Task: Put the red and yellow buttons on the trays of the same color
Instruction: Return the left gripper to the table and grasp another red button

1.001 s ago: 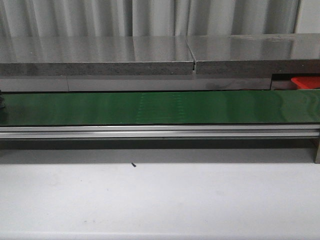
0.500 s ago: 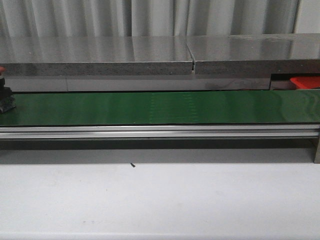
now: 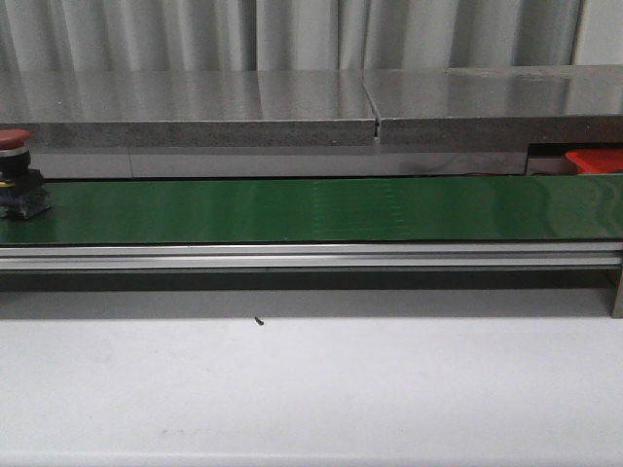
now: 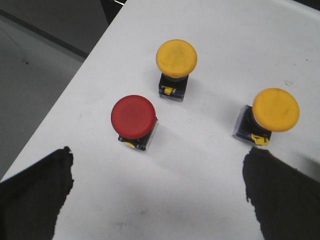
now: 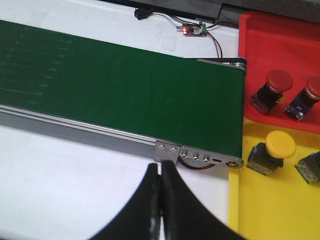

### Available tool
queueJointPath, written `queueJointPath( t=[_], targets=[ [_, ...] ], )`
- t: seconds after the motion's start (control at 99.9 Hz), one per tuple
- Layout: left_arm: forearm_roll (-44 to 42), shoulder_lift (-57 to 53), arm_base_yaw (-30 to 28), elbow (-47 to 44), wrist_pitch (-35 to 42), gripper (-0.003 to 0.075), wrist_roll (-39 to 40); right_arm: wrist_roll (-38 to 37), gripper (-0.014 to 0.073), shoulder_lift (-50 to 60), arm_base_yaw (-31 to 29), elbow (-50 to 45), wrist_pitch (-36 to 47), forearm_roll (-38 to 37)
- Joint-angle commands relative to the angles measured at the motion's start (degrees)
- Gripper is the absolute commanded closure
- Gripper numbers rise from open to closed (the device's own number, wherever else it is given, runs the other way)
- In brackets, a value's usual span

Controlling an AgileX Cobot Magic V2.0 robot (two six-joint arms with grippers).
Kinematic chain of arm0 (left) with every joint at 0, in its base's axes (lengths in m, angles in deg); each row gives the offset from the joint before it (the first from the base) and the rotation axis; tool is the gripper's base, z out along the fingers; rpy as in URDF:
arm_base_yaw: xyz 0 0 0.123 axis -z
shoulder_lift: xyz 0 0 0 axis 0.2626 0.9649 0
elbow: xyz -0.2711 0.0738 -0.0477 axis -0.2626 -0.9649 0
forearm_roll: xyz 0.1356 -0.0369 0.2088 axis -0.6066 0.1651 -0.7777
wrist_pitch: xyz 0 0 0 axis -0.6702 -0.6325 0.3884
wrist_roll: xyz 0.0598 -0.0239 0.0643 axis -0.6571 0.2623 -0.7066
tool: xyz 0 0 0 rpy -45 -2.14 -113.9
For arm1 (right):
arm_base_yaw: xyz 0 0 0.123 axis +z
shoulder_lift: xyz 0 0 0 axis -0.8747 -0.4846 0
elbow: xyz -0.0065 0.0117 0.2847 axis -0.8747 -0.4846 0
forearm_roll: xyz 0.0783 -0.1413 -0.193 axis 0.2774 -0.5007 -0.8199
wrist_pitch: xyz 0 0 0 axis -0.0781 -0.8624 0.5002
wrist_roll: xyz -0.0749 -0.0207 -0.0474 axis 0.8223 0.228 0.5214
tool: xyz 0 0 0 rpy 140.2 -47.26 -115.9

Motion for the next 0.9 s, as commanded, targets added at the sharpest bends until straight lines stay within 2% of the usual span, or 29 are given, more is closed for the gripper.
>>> queueJointPath(
  t=[0.0, 0.47, 0.891],
  targets=[
    [-0.1, -0.7, -0.7, 4.3, 2.6, 0.0057, 1.2, 0.4, 0.0661, 0.3, 0.1, 1.5, 3.6, 0.5],
    [-1.5, 10.4, -0.9, 13.5, 2.6, 0.0057, 1.4, 0.4, 0.0661, 0.3, 0.1, 1.5, 3.6, 0.5],
    [-1.3, 16.5, -0.9, 14.4, 3.2, 0.0058, 1.6, 0.4, 0.0661, 0.3, 0.1, 1.5, 3.6, 0.5]
  ],
)
